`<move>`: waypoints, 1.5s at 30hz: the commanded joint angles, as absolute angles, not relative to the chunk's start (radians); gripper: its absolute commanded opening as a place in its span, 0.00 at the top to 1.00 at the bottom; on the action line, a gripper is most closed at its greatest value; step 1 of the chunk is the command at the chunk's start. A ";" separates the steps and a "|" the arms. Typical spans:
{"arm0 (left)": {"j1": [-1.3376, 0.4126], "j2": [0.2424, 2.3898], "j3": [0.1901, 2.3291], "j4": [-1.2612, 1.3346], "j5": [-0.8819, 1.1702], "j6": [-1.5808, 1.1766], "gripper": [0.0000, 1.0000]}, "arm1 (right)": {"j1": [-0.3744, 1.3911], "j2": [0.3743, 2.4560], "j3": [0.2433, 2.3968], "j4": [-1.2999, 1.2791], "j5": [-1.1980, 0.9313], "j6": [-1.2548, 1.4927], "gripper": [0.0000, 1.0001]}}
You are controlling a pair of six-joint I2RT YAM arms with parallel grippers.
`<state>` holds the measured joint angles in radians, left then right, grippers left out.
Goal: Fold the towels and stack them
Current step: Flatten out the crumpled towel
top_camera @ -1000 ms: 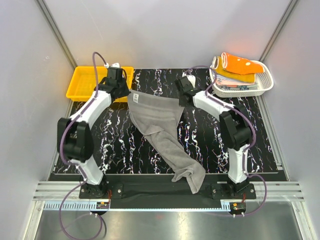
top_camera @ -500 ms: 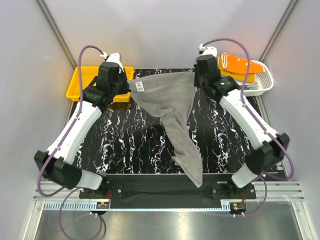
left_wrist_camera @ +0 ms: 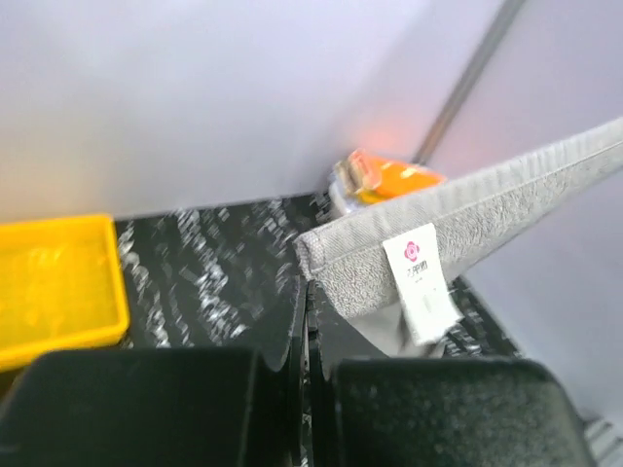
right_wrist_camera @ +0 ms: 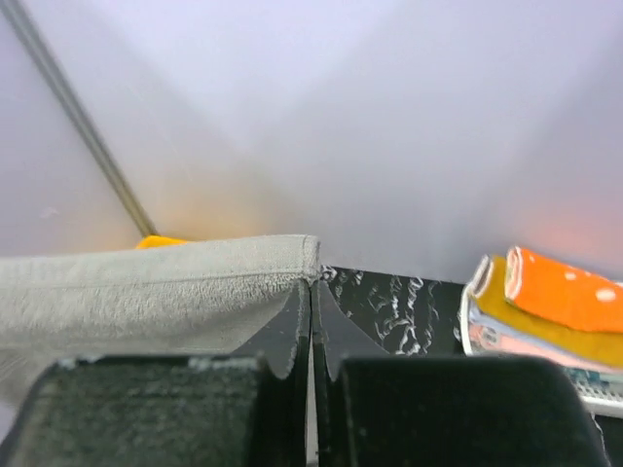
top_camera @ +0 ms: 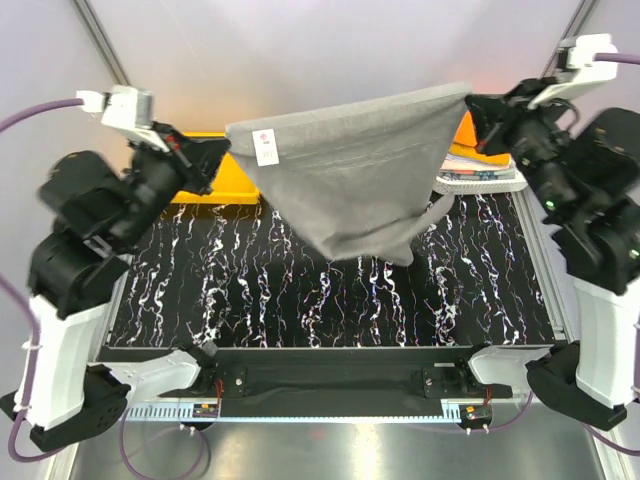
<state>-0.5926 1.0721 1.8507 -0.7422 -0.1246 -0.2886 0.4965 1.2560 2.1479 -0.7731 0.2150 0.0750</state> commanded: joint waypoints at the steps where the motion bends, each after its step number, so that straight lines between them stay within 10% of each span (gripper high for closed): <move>1: -0.595 1.060 1.971 -0.744 -0.011 -0.267 1.00 | 0.494 1.269 2.255 -0.837 0.127 0.037 1.00; 21: -0.594 1.230 2.318 -0.765 -0.058 -0.259 1.00 | 0.494 1.336 2.405 -0.778 0.136 0.018 1.00; 30: -0.267 1.462 2.304 -0.651 0.176 -0.397 1.00 | 0.491 1.557 2.419 -0.658 0.225 -0.092 1.00; 45: -0.268 1.163 2.192 -0.572 0.376 -0.423 1.00 | 0.491 1.364 2.391 -0.692 0.042 -0.006 1.00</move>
